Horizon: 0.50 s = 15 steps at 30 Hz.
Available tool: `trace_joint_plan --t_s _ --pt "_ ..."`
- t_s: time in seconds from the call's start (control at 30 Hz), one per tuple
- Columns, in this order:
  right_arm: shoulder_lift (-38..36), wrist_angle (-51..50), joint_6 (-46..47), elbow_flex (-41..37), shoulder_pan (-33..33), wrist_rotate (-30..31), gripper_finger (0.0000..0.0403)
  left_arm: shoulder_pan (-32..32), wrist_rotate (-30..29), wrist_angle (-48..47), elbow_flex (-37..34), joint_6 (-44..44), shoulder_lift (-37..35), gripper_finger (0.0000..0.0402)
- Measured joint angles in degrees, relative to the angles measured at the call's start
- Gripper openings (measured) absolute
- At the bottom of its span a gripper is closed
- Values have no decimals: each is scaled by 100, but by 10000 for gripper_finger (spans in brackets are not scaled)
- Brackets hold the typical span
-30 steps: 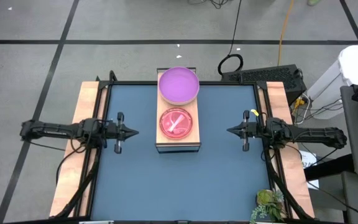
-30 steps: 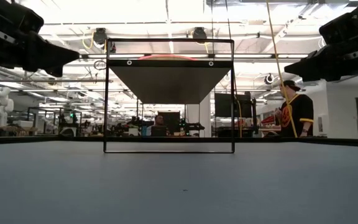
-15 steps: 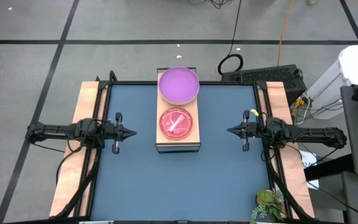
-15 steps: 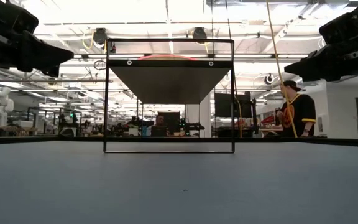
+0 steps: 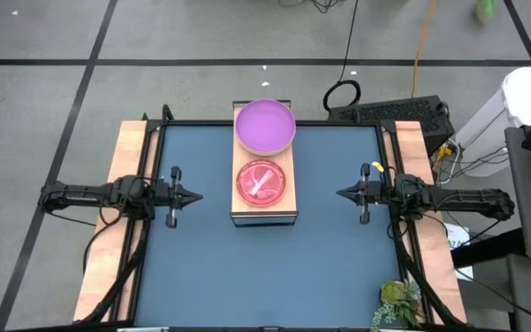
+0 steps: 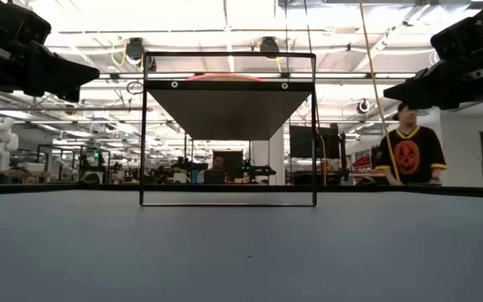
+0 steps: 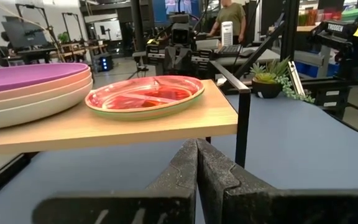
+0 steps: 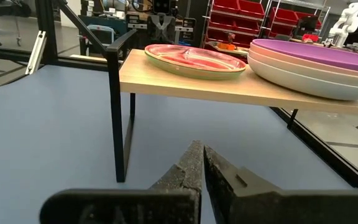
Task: Place and stack plates onto a shelf
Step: Return to Home Position
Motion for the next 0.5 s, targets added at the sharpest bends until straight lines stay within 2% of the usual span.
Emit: trace_joint_plan --t_s 0.5 --pt "0 2 0 0 0 2 0 0 -9 102 -11 49 0 3"
